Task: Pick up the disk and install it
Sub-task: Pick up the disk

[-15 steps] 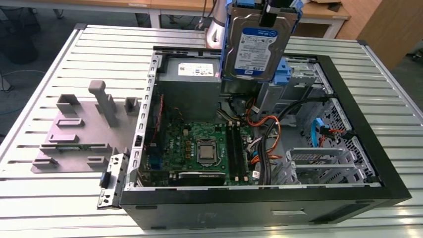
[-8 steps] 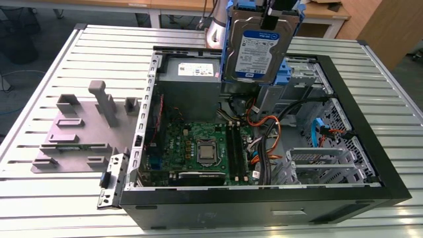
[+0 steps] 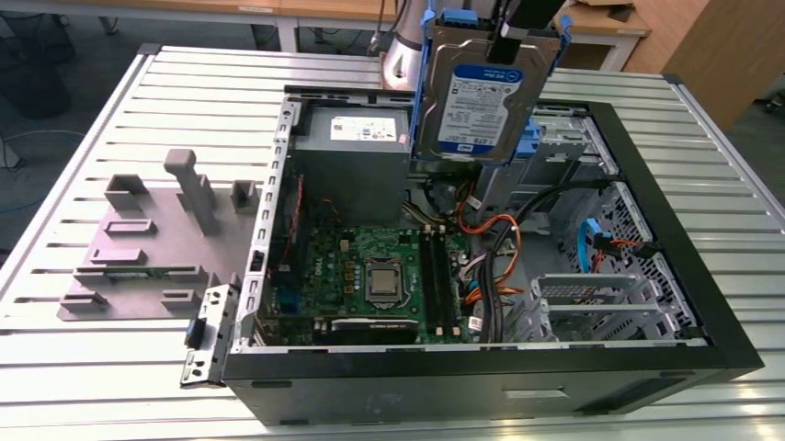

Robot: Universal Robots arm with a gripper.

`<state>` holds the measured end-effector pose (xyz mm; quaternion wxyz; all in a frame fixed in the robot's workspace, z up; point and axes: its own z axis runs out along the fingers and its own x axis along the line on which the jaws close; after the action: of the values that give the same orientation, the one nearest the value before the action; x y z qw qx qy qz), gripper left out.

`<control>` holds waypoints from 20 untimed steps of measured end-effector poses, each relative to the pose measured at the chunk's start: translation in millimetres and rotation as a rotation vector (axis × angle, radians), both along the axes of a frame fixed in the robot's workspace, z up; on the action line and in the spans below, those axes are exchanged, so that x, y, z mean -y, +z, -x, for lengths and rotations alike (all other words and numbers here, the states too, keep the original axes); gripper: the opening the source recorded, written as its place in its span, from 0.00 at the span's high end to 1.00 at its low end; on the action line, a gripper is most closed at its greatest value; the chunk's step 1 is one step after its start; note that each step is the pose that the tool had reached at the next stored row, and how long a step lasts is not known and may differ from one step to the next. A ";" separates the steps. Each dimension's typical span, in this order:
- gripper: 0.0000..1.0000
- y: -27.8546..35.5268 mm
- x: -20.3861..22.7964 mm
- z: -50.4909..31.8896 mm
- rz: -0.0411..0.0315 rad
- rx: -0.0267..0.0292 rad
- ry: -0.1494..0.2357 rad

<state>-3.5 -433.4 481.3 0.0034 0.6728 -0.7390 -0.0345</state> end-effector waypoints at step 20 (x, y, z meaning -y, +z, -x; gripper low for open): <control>0.65 0.0 28.2 -0.3 0.0000 0.0000 -0.004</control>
<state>-3.3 -461.6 481.3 0.0034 0.6715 -0.7402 -0.0345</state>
